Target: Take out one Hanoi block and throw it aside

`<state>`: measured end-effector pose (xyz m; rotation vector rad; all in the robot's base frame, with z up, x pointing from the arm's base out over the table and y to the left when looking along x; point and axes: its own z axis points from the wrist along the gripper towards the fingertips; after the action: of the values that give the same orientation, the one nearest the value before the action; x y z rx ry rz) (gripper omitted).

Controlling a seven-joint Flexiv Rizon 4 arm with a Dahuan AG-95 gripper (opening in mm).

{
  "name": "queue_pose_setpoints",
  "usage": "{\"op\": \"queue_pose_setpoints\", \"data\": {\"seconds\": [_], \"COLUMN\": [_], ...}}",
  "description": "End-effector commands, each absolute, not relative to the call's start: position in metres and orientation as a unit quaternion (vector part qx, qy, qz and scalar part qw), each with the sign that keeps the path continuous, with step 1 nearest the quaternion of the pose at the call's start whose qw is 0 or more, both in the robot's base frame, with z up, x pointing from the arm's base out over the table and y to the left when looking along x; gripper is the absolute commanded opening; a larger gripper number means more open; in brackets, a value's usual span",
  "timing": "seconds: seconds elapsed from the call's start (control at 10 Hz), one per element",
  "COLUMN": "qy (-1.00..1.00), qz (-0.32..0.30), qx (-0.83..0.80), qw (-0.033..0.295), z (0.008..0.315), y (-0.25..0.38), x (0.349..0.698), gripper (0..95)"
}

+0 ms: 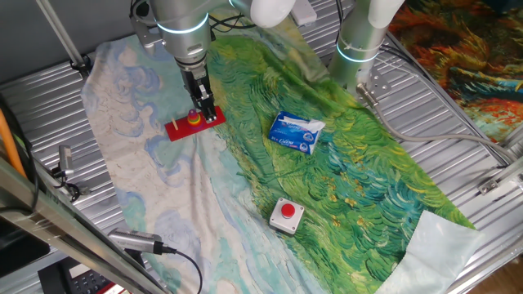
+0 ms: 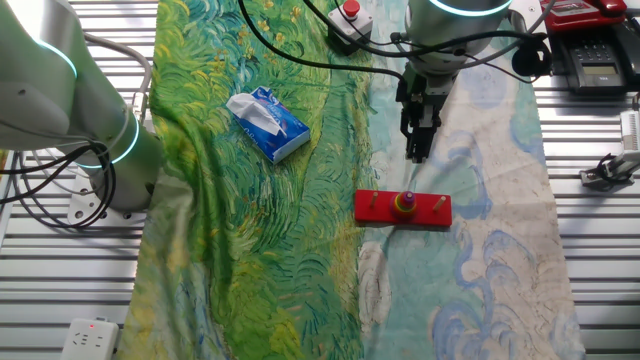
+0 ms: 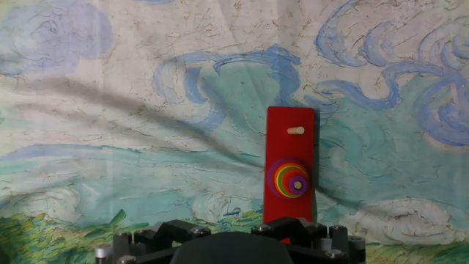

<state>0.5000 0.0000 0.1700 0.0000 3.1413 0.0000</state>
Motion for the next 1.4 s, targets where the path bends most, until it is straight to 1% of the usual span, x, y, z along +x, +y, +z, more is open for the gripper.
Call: {"op": "queue_pose_setpoints", "data": {"seconds": [0.1, 0.2, 0.3, 0.5, 0.8, 1.0, 1.1, 1.4], "qy": [1.000, 0.993, 0.994, 0.995, 0.995, 0.996, 0.996, 0.996], "qz": [0.000, 0.090, 0.065, 0.031, 0.037, 0.035, 0.033, 0.034], "qx": [0.000, -0.044, -0.047, -0.044, -0.041, -0.036, -0.018, -0.032], "qw": [0.000, -0.061, -0.070, -0.083, -0.080, -0.080, -0.081, -0.081], "z": [0.170, 0.174, 0.185, 0.194, 0.188, 0.188, 0.187, 0.189], "y": [0.000, 0.002, 0.009, 0.034, 0.048, 0.049, 0.049, 0.044], "x": [0.500, 0.500, 0.503, 0.517, 0.526, 0.525, 0.523, 0.508], "gripper": [95.0, 0.0, 0.0, 0.0, 0.0, 0.0, 0.0, 0.0]}}
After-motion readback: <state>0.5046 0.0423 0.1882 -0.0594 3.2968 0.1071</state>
